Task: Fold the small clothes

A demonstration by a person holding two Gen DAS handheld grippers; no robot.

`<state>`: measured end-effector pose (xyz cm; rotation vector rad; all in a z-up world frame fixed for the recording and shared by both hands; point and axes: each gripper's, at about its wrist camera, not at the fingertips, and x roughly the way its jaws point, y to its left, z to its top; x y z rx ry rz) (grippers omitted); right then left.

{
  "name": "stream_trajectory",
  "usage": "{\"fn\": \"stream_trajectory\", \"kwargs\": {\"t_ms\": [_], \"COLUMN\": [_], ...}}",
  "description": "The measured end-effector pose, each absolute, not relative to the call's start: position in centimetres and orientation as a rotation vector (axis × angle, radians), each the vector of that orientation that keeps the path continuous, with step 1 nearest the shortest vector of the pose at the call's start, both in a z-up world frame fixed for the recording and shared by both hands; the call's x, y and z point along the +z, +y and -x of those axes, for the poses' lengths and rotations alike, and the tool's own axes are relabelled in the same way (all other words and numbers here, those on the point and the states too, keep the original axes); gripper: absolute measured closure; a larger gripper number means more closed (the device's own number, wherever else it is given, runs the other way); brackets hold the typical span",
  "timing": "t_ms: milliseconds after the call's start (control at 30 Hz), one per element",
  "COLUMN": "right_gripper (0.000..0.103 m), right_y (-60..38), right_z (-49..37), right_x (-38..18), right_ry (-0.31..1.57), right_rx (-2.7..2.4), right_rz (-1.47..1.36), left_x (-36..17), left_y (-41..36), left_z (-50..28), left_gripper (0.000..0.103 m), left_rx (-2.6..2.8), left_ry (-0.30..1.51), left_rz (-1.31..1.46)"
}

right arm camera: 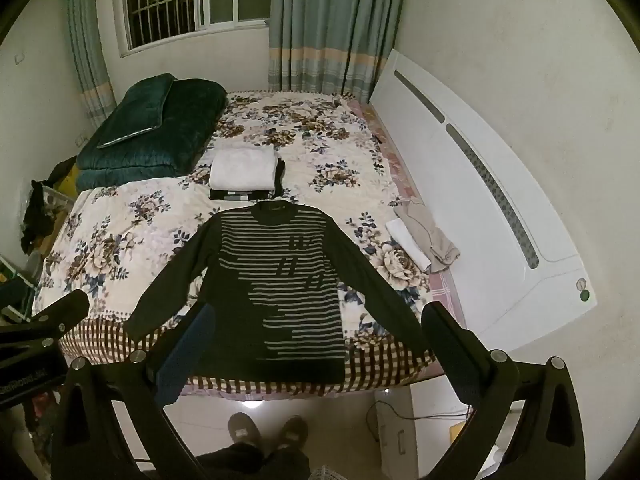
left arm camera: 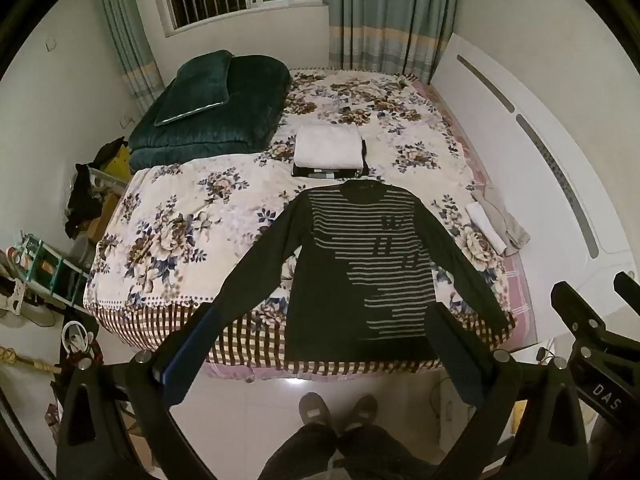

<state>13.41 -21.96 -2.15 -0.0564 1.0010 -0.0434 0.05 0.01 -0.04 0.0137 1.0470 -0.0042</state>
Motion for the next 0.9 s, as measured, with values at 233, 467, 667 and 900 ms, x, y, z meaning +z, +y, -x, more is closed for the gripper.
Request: {"fn": "stream_trajectory", "kwargs": {"t_ms": [233,467,667,900], "right_gripper": [0.0,0.0,0.0,0.0], "right_y": [-21.8,-21.6,-21.8,-21.1], "right_z": [-13.4,-13.7,-13.9,-14.5], "right_x": [-2.0,-1.7,-1.7,-1.1], "right_ry": [0.99,0.997,0.994,0.991], "right_rx": [-0.043,-0.035,-0.036,-0.029], "right_rz": [0.044,0.037,0.032,0.038], "left_x": [-0.1,0.0,-0.1,0.0], "left_y": [0.1,0.0,0.0,-0.7], "left_z": [0.0,-0.1,-0.1,-0.8], "left_gripper": [0.0,0.0,0.0,0.0], "left_rx": [0.001,-0.005,-0.002,0.0], "left_ry": [1.044,1.045,1.049,1.043], "left_rz": [-0.005,-0.015,-0.012,-0.009]}}
